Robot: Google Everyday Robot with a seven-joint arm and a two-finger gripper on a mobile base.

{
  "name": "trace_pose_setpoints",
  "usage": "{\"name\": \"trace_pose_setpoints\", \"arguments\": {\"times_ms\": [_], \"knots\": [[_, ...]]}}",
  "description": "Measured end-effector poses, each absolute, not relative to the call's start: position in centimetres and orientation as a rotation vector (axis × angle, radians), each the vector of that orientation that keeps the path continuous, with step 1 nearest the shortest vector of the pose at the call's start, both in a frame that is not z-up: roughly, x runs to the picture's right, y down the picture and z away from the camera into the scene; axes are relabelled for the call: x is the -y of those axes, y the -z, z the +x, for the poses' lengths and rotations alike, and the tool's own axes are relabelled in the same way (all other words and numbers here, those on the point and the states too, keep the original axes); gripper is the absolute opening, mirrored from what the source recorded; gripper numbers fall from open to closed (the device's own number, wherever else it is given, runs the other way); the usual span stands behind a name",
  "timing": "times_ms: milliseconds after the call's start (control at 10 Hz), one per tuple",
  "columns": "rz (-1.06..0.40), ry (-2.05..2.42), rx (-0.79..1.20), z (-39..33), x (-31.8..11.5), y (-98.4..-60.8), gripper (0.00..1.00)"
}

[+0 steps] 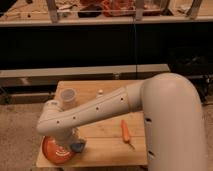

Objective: Place the white sponge in the ceramic bowl

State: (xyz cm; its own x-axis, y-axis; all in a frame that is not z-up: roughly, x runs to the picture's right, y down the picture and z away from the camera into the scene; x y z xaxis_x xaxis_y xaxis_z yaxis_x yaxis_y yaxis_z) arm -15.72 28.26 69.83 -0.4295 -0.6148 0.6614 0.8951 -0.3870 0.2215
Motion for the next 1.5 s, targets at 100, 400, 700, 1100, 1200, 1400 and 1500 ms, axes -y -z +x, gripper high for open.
{"name": "trace_pose_setpoints", "arguments": {"times_ms": [100, 400, 700, 1100, 1200, 1400, 1500], "knots": [[-0.6, 1.945, 0.698, -15.72, -28.3, -69.8, 0.17], [-0.604, 1.942, 0.697, -15.71, -28.44, -69.75, 0.11], [-0.607, 1.939, 0.696, -15.73, -28.57, -69.68, 0.11], [-0.609, 1.939, 0.698, -15.79, -28.79, -69.6, 0.12], [-0.609, 1.935, 0.698, -15.68, -28.84, -69.59, 0.17], [-0.608, 1.929, 0.697, -15.46, -28.92, -69.6, 0.19], [-0.606, 1.927, 0.697, -15.44, -28.9, -69.56, 0.23]]}}
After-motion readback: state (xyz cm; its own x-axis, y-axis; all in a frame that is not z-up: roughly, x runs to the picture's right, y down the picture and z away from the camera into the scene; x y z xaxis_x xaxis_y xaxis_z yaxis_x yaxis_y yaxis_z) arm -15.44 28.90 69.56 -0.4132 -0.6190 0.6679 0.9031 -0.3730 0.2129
